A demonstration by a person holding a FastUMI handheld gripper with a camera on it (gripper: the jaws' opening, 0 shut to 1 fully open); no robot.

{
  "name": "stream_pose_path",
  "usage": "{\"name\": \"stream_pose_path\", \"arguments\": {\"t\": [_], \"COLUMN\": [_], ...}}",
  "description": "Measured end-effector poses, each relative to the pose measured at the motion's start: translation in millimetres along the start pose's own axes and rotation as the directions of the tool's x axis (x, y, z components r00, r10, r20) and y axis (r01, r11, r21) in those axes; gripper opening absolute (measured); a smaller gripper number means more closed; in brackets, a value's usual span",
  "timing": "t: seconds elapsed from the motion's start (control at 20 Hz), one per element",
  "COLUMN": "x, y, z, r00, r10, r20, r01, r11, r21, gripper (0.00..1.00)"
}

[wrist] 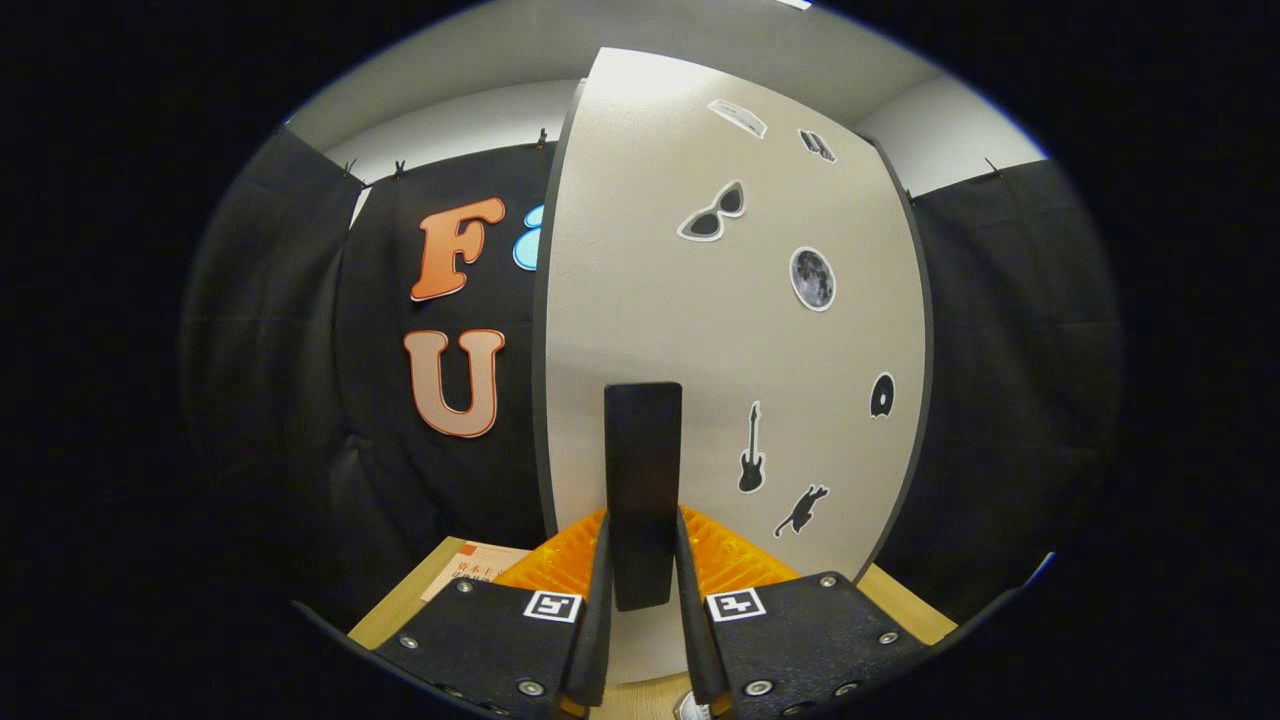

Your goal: Open the shoe cabinet door, grab the shoes and put them into the shoe cabinet, then close the shoe cabinet door.

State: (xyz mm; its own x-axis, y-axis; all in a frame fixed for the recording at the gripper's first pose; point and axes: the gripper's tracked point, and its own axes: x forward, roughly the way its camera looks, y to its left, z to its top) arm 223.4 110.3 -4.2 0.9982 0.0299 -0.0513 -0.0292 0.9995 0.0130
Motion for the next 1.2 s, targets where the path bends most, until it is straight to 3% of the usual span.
{"name": "stream_pose_path", "arguments": {"t": [0.65,1.2], "x": [-55.8,-95.6], "y": [-46.7,-112.4], "z": [-4.4,-6.8], "r00": [1.000,0.996], "r10": [0.011,-0.092], "r20": [0.005,0.001], "r01": [-0.011,0.092], "r11": [1.000,0.995], "r21": [-0.007,-0.040], "gripper": [0.31,0.31]}}
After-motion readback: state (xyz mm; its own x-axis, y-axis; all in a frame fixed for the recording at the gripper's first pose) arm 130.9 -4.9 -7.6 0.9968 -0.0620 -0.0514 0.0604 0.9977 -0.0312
